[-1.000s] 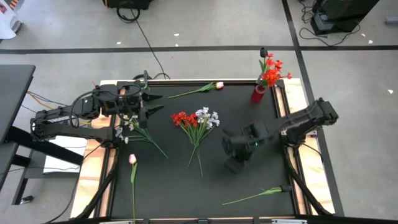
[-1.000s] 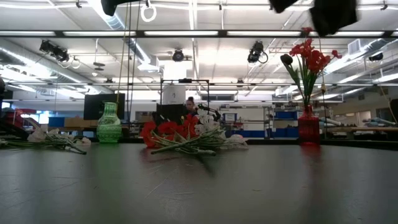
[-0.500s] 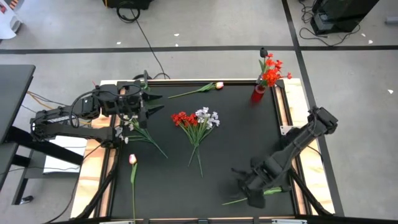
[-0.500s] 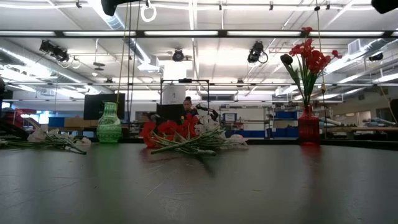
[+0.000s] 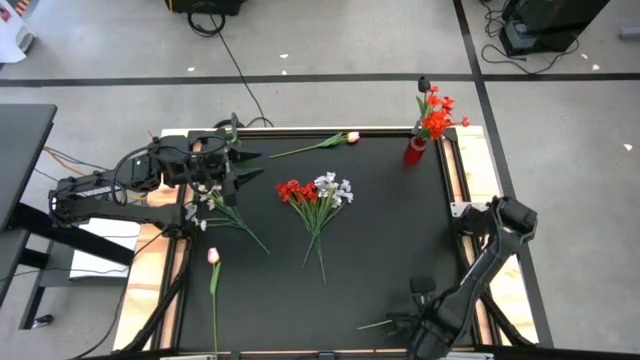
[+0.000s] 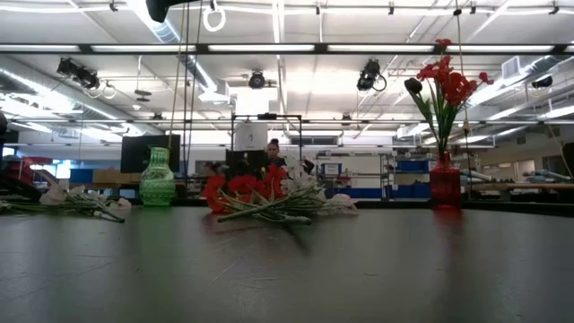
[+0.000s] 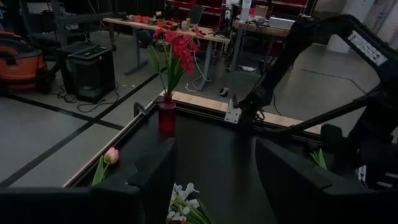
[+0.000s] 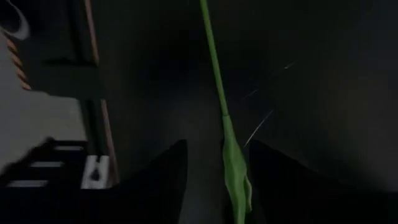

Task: Sort flowers into vase by color
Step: Put the black tulip into the red flower vase

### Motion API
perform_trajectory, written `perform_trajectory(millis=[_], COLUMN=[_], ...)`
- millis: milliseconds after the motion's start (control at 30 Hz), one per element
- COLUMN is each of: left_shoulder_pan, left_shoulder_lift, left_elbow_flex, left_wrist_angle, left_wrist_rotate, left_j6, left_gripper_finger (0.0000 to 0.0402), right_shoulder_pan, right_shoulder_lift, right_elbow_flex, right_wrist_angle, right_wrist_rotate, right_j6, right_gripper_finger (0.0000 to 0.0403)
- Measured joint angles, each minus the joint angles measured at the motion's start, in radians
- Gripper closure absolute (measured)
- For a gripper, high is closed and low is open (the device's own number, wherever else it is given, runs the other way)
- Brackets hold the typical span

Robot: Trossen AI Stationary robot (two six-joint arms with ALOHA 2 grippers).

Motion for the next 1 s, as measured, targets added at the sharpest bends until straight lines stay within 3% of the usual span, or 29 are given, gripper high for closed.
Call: perform_trajectory(millis=[367,633,800,1000], left_shoulder_pan=[0.000,0.000,0.000,0.000], left_shoulder_lift=[0.000,0.000,0.000,0.000], left_elbow_flex=[0.000,0.000,0.000,0.000], left_wrist_angle=[0.000,0.000,0.002,0.003], left_wrist_rotate=[0.000,0.000,0.000,0.000], left_j6=[0.000,0.000,-0.014,-0.083], left_gripper_finger=[0.0178,0.0178,0.0178,0.0178], right_shoulder_pan=[0.068,0.072,0.064,0.022], right_shoulder_lift=[0.109,0.087,0.081,0.081], right_elbow_flex=[-0.012,-0.141,-0.162,-0.163], right_wrist_angle=[0.001,0.070,0.111,0.112], right_wrist_rotate=[-0.011,-0.061,-0.096,-0.168], right_j6=[-0.064,0.013,-0.009,-0.089], right_gripper_finger=[0.0228,0.0240,0.0287,0.0383])
